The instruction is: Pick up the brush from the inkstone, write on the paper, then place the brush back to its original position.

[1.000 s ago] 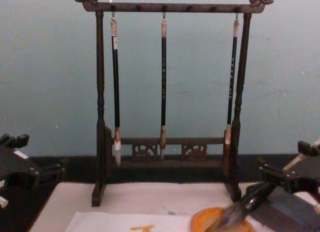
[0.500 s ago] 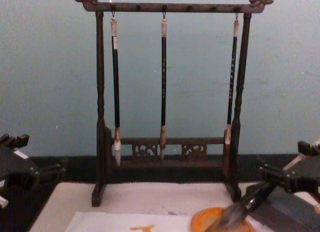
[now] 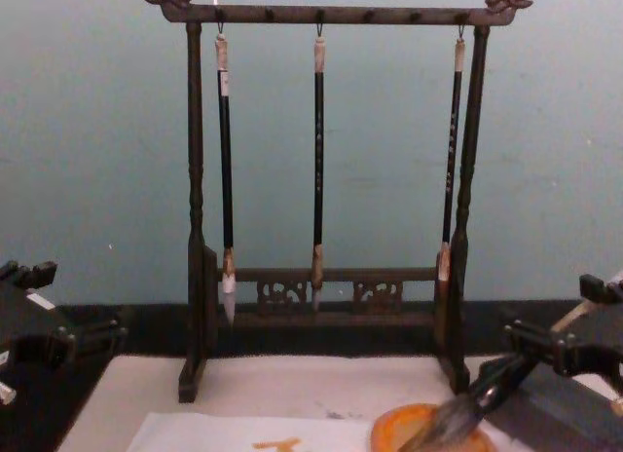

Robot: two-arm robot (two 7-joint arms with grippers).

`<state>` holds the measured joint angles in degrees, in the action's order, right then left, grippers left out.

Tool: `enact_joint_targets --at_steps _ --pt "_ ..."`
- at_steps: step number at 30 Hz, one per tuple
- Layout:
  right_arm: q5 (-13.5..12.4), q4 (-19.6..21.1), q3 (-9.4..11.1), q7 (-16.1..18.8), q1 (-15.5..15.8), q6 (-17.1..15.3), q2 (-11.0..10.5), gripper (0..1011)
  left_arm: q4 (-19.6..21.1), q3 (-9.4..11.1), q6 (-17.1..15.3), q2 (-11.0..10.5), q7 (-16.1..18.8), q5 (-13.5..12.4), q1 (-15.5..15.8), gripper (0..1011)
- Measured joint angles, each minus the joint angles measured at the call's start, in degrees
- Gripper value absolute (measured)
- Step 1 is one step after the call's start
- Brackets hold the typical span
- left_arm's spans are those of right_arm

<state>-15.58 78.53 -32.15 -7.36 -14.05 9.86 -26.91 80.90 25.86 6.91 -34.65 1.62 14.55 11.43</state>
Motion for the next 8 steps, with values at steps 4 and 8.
enact_joint_targets --at_steps 4,8 --pt "0.0 0.0 0.0 0.0 0.0 0.0 0.0 1000 0.0 0.0 0.0 0.0 0.0 0.0 0.0 1010" --pt "0.0 0.0 0.0 0.0 0.0 0.0 0.0 1000 0.0 0.0 0.0 0.0 0.0 0.0 0.0 1010"
